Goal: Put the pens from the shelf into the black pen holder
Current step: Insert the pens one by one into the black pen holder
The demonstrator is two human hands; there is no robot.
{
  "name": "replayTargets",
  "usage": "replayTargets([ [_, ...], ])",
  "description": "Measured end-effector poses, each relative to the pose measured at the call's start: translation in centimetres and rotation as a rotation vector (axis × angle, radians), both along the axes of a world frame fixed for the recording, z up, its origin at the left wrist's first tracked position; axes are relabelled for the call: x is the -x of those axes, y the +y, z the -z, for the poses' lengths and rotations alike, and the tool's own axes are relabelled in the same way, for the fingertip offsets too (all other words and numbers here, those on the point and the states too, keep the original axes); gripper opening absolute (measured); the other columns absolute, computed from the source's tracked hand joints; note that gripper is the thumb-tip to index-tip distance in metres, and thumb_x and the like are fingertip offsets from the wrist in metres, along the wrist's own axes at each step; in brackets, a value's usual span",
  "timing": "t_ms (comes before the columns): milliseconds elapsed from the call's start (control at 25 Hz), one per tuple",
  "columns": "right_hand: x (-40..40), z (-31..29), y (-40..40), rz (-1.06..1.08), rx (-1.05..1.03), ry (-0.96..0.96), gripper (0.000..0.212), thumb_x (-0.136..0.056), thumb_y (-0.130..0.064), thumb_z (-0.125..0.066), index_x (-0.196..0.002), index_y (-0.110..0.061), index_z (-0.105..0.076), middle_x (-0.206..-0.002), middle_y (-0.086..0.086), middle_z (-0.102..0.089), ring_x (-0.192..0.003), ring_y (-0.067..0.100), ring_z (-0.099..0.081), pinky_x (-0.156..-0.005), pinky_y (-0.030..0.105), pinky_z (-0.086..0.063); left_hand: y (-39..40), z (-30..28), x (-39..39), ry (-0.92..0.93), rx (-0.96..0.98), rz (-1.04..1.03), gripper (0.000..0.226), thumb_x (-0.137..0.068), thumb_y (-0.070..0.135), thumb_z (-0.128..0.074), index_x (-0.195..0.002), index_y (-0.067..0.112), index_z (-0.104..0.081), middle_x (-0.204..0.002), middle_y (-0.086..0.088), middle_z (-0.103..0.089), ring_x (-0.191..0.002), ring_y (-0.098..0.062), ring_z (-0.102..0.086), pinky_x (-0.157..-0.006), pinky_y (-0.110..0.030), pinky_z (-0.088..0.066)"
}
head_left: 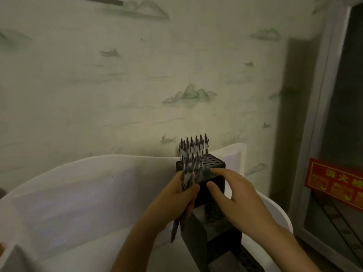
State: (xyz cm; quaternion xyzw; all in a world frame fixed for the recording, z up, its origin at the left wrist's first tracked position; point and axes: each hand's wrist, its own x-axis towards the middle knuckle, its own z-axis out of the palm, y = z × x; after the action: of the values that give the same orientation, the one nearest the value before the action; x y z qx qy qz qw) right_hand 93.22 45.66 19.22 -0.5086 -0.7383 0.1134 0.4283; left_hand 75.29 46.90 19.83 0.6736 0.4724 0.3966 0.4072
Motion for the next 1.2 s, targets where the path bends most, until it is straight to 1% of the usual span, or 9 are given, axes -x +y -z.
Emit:
replayTargets([
  [120,0.1,0.0,5.0,-0.139,0.125,0.243,0.030,-0.089,-0.046,-0.058,-0.113,-0.031,-0.067,-0.104,-0.021,-0.068,-0.096,-0.007,-0.061,-0.087,0.019,-0.051,1.8,0.0,-1.2,0.016,0.002,-0.054,0.012,-0.098,0.028,-0.052,-0.110,0.024,-0.053,-0.066,0.000,-0.055,-0.054,-0.012,-0.052,-0.058,-0.028,-0.048],
  [280,0.4,-0.5,8.9,-0.327,0.244,0.501,0.007,-0.086,-0.022,-0.069,-0.084,-0.023,-0.075,-0.076,-0.008,-0.075,-0.074,0.008,-0.070,-0.068,0.023,-0.057,2.8,-0.1,-2.4,0.060,0.012,-0.108,0.011,-0.100,0.020,-0.047,-0.110,0.023,-0.052,-0.066,0.000,-0.054,-0.057,-0.011,-0.051,-0.061,-0.029,-0.048],
  [400,-0.2,-1.5,11.0,-0.387,0.338,0.599,0.005,-0.083,-0.018,-0.071,-0.084,-0.017,-0.076,-0.077,0.001,-0.076,-0.075,0.017,-0.073,-0.070,0.027,-0.059,3.5,-0.6,-2.8,0.007,-0.013,-0.147,0.008,-0.100,0.020,-0.048,-0.097,0.023,-0.054,-0.065,-0.002,-0.057,-0.057,-0.015,-0.053,-0.062,-0.032,-0.049],
  [480,-0.8,-2.7,12.3,-0.429,0.359,0.706,0.007,-0.084,-0.016,-0.070,-0.088,-0.012,-0.075,-0.081,0.007,-0.076,-0.076,0.022,-0.073,-0.072,0.031,-0.059,3.8,-0.9,-2.7,-0.059,-0.019,-0.171,0.010,-0.101,0.019,-0.047,-0.098,0.014,-0.055,-0.069,-0.005,-0.059,-0.058,-0.017,-0.057,-0.062,-0.033,-0.053],
  [600,-1.7,-5.2,14.2,-0.436,0.203,0.876,0.007,-0.085,-0.008,-0.068,-0.088,-0.004,-0.073,-0.079,0.012,-0.075,-0.073,0.028,-0.073,-0.069,0.034,-0.059,4.2,-1.1,-2.0,-0.127,-0.011,-0.240,0.017,-0.101,0.017,-0.045,-0.106,0.003,-0.052,-0.071,-0.006,-0.063,-0.059,-0.020,-0.060,-0.056,-0.032,-0.055],
  [680,-1.7,-6.4,15.5,-0.379,-0.011,0.813,0.007,-0.085,-0.008,-0.069,-0.089,-0.004,-0.073,-0.075,0.009,-0.075,-0.070,0.024,-0.073,-0.069,0.034,-0.059,4.5,-1.2,-1.3,-0.111,-0.043,-0.288,0.015,-0.101,0.018,-0.046,-0.103,0.004,-0.052,-0.067,-0.005,-0.061,-0.058,-0.020,-0.059,-0.056,-0.032,-0.054],
  [840,-0.2,-6.7,17.2,-0.246,-0.308,0.467,0.013,-0.084,-0.020,-0.072,-0.091,-0.010,-0.076,-0.074,-0.004,-0.073,-0.066,0.006,-0.071,-0.070,0.031,-0.060,5.2,-1.5,-0.2,-0.068,-0.085,-0.331,0.017,-0.101,0.019,-0.046,-0.099,0.003,-0.048,-0.065,-0.006,-0.050,-0.055,-0.021,-0.056,-0.059,-0.035,-0.056],
  [960,0.7,-6.3,18.0,-0.239,-0.321,0.374,0.012,-0.084,-0.023,-0.073,-0.090,-0.013,-0.076,-0.072,-0.005,-0.072,-0.065,0.004,-0.070,-0.071,0.030,-0.060,5.6,-1.6,0.3,-0.010,-0.091,-0.372,0.014,-0.101,0.021,-0.046,-0.093,0.010,-0.046,-0.066,-0.005,-0.047,-0.049,-0.015,-0.051,-0.054,-0.030,-0.052],
  [1200,2.0,-4.2,19.2,-0.253,-0.223,0.288,0.011,-0.083,-0.023,-0.074,-0.087,-0.013,-0.076,-0.069,-0.007,-0.071,-0.062,0.002,-0.068,-0.067,0.020,-0.058,6.3,-1.2,0.9,-0.083,-0.012,-0.357,0.013,-0.100,0.018,-0.046,-0.089,0.014,-0.043,-0.066,-0.005,-0.040,-0.047,-0.011,-0.036,-0.045,-0.024,-0.037],
])
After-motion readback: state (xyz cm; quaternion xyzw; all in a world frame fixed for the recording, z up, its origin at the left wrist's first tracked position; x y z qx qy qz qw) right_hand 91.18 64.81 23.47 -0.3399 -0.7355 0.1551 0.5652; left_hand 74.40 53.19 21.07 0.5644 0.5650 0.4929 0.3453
